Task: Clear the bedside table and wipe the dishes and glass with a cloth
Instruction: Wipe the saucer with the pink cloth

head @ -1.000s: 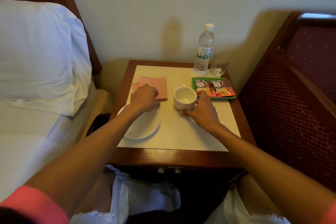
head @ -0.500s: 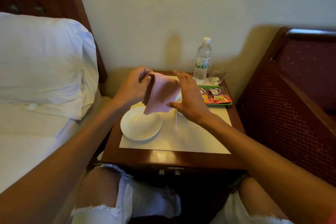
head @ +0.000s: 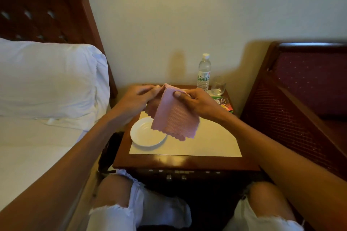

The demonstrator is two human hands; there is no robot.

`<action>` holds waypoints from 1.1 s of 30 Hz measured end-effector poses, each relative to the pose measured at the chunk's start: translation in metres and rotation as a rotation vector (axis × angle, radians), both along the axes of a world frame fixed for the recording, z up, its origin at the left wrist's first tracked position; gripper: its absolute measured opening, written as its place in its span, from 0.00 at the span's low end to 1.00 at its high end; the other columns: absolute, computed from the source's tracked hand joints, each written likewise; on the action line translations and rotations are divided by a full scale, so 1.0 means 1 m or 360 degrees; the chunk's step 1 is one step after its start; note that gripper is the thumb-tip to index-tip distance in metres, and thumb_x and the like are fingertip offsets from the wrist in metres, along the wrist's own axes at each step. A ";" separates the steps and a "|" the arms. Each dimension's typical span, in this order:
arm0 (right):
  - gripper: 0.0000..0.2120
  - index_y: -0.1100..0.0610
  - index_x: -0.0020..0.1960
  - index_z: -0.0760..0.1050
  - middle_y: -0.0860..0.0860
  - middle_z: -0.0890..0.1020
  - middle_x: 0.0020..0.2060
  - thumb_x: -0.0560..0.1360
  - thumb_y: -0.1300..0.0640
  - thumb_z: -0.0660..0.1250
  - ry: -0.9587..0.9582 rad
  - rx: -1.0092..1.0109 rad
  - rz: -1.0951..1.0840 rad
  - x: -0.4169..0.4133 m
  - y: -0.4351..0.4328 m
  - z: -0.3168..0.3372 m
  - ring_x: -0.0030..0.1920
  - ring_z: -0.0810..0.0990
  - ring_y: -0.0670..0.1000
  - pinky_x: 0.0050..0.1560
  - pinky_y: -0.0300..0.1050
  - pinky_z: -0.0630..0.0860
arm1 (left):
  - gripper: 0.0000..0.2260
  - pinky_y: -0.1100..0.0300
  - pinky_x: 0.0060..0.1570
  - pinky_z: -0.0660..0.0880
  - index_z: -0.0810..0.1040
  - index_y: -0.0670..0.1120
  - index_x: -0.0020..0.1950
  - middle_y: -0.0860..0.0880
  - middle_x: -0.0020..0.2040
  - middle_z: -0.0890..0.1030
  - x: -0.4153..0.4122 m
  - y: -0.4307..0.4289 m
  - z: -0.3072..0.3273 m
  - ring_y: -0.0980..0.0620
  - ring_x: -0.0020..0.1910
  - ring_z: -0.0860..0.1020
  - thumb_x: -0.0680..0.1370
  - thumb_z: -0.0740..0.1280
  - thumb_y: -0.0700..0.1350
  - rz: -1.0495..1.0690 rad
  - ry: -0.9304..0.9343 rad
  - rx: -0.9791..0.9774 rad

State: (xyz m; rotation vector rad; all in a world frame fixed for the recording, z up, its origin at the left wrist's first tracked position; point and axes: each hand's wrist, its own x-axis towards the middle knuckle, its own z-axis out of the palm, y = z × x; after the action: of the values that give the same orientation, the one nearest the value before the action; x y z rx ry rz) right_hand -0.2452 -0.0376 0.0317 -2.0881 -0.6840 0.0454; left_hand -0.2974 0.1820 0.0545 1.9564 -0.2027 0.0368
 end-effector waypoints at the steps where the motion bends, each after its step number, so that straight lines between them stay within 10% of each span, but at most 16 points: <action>1: 0.29 0.68 0.41 0.76 0.51 0.72 0.31 0.80 0.41 0.60 0.0013 -0.0004 -0.0021 -0.002 -0.001 0.001 0.33 0.69 0.47 0.36 0.44 0.62 | 0.15 0.59 0.44 0.80 0.80 0.49 0.62 0.50 0.53 0.83 -0.002 -0.004 0.001 0.50 0.51 0.82 0.80 0.63 0.55 0.0001 0.0055 -0.0092; 22: 0.23 0.50 0.32 0.77 0.50 0.78 0.33 0.77 0.38 0.58 0.0136 -0.0094 -0.0156 -0.023 -0.026 0.019 0.37 0.78 0.50 0.36 0.44 0.69 | 0.08 0.58 0.44 0.78 0.78 0.51 0.48 0.51 0.51 0.81 -0.005 -0.040 0.005 0.51 0.50 0.80 0.80 0.65 0.55 0.0074 -0.0068 0.0173; 29: 0.23 0.53 0.63 0.75 0.48 0.80 0.55 0.72 0.43 0.72 0.0484 -0.0054 -0.0011 -0.024 -0.032 0.021 0.55 0.80 0.49 0.53 0.44 0.80 | 0.08 0.62 0.39 0.77 0.78 0.51 0.50 0.52 0.50 0.81 -0.006 -0.040 0.003 0.51 0.49 0.79 0.79 0.66 0.54 -0.0048 -0.0004 0.0046; 33: 0.18 0.56 0.63 0.77 0.54 0.81 0.55 0.75 0.52 0.70 0.0693 0.0045 0.0164 -0.024 -0.031 0.014 0.55 0.81 0.54 0.51 0.43 0.80 | 0.07 0.68 0.37 0.77 0.78 0.53 0.51 0.54 0.51 0.79 -0.003 -0.035 -0.005 0.53 0.50 0.78 0.79 0.66 0.56 0.0022 -0.0073 0.0185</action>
State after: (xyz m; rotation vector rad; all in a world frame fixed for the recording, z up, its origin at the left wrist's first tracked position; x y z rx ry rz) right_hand -0.2695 -0.0689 0.0456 -1.9241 -0.5184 0.5289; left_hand -0.3009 0.1467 0.0492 2.0739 -0.2260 0.0804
